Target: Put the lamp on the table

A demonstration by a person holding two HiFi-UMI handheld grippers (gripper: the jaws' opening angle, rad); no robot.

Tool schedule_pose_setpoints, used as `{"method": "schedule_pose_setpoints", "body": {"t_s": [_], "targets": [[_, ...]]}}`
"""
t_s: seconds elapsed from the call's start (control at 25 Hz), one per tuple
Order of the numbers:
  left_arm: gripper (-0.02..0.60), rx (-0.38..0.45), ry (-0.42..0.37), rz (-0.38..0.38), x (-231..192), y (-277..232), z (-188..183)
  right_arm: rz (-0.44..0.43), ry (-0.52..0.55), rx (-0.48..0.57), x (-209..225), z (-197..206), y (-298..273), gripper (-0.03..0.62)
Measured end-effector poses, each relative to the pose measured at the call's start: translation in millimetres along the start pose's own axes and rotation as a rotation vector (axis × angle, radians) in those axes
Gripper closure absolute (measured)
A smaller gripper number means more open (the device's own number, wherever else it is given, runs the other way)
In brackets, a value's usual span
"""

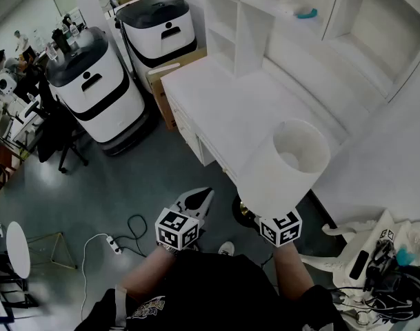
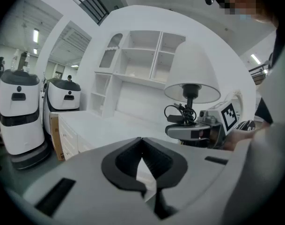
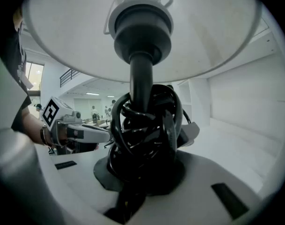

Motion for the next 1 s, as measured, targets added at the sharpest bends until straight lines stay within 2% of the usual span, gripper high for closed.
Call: {"method": "schedule_pose_setpoints", "body": {"t_s": [0.32,0.6,1.0], "targets": [[0.574,0.007,0.008,-0.002,0,-1,3,0.000,-0.002,-0.002,-1,1,-1,0.533],[0.574,0.007,0.015,0.003,-1,-1,3,0.001,-0.047,0.020,0,0,-3,0.533],[0.574,0.004,0.019,-0.006,-11,5,3,0.012,-0.020,0.017,-2,-2,-13,0.533]]}}
Point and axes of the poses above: the fingertips, and each gripper's own axes: y backward along the fingers, x to its right, z out of its underside, the point moved 5 cm from there along y, backward along the fingers, and after that the axes turned 14 degrees about z, right-handed, at the moved point
